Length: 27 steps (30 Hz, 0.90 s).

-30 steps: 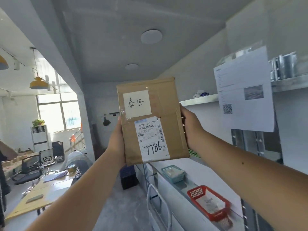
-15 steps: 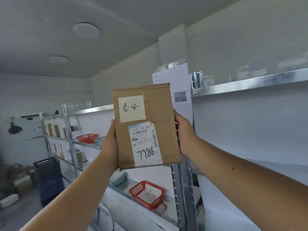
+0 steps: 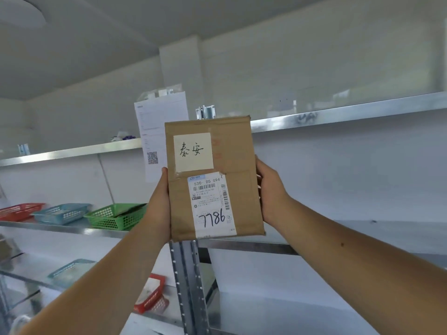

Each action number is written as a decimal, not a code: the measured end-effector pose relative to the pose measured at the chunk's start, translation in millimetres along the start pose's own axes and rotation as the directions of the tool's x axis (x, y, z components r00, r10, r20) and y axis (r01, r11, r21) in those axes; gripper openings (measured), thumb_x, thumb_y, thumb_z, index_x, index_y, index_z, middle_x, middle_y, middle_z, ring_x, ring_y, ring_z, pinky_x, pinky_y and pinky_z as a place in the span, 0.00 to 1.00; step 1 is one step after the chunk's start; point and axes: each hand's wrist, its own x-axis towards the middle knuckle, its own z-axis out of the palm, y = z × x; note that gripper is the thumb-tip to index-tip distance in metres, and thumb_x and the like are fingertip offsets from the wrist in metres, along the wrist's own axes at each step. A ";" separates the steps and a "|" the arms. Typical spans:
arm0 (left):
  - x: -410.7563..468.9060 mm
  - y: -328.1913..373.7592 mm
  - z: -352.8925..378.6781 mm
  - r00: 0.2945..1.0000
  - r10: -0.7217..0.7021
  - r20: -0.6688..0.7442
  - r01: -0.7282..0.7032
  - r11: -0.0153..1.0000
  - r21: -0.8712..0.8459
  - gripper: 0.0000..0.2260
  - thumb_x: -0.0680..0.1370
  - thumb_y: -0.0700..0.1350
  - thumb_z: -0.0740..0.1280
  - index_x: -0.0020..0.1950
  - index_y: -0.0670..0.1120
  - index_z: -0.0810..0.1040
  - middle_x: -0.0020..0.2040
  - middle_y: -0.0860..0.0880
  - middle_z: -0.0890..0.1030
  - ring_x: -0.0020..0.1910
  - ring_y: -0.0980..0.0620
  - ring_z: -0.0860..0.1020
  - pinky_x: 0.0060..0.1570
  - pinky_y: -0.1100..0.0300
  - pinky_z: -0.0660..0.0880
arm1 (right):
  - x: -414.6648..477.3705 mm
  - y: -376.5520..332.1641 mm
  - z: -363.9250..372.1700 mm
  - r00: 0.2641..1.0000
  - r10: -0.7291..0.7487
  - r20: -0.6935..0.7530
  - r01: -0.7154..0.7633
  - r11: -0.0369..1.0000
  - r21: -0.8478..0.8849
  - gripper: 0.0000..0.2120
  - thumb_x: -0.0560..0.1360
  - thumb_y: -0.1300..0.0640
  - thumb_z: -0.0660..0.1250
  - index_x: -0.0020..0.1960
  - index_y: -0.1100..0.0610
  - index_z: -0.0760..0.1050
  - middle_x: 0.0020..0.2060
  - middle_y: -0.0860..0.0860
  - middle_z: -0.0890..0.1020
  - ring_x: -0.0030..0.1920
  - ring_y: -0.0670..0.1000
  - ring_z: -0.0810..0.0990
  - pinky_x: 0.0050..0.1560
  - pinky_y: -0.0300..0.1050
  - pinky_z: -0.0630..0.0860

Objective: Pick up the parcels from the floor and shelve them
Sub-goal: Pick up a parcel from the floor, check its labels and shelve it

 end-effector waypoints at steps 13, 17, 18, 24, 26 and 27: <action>-2.0 -77.9 142.3 0.997 -0.071 0.025 0.070 0.996 0.058 0.29 0.78 0.73 0.60 0.65 0.56 0.85 0.63 0.44 0.86 0.62 0.35 0.84 0.71 0.34 0.73 | -45.2 -73.1 -143.1 0.990 -0.049 -0.129 0.053 0.998 0.028 0.21 0.78 0.37 0.70 0.60 0.50 0.86 0.58 0.53 0.87 0.67 0.60 0.83 0.63 0.58 0.81; -7.7 -101.5 182.3 0.994 -0.100 0.048 0.097 0.993 0.061 0.30 0.78 0.74 0.59 0.66 0.56 0.85 0.63 0.44 0.86 0.62 0.36 0.84 0.71 0.35 0.73 | -63.8 -93.6 -184.2 0.985 -0.075 -0.155 0.080 0.996 0.028 0.20 0.78 0.37 0.71 0.59 0.51 0.86 0.56 0.52 0.87 0.65 0.59 0.84 0.62 0.58 0.82; -10.1 -107.3 191.8 0.993 -0.104 0.053 0.100 0.993 0.064 0.30 0.78 0.73 0.58 0.66 0.56 0.85 0.63 0.44 0.86 0.62 0.36 0.84 0.70 0.35 0.74 | -68.4 -98.8 -193.5 0.983 -0.081 -0.164 0.086 0.996 0.024 0.20 0.77 0.37 0.71 0.60 0.51 0.87 0.56 0.52 0.88 0.65 0.60 0.84 0.63 0.59 0.82; -19.9 -143.3 247.4 0.983 -0.148 0.113 0.143 0.988 0.052 0.30 0.79 0.73 0.56 0.67 0.57 0.84 0.64 0.44 0.86 0.63 0.35 0.84 0.71 0.34 0.72 | -97.4 -126.3 -251.0 0.970 -0.096 -0.222 0.096 0.995 -0.009 0.21 0.77 0.35 0.70 0.62 0.48 0.86 0.60 0.53 0.88 0.63 0.59 0.85 0.67 0.65 0.79; -24.5 -156.6 267.9 0.976 -0.164 0.142 0.158 0.986 0.054 0.31 0.79 0.73 0.55 0.68 0.56 0.84 0.64 0.44 0.86 0.63 0.35 0.84 0.71 0.33 0.72 | -108.4 -134.9 -272.0 0.963 -0.103 -0.249 0.104 0.995 -0.007 0.21 0.77 0.36 0.71 0.60 0.49 0.87 0.60 0.54 0.88 0.64 0.59 0.85 0.67 0.65 0.79; -26.4 -163.9 278.0 0.974 -0.168 0.151 0.161 0.985 0.056 0.31 0.80 0.73 0.54 0.68 0.56 0.84 0.64 0.44 0.86 0.62 0.35 0.84 0.71 0.34 0.72 | -114.6 -139.2 -282.3 0.959 -0.108 -0.263 0.110 0.994 -0.008 0.21 0.77 0.36 0.71 0.60 0.49 0.87 0.60 0.54 0.88 0.64 0.59 0.85 0.66 0.65 0.79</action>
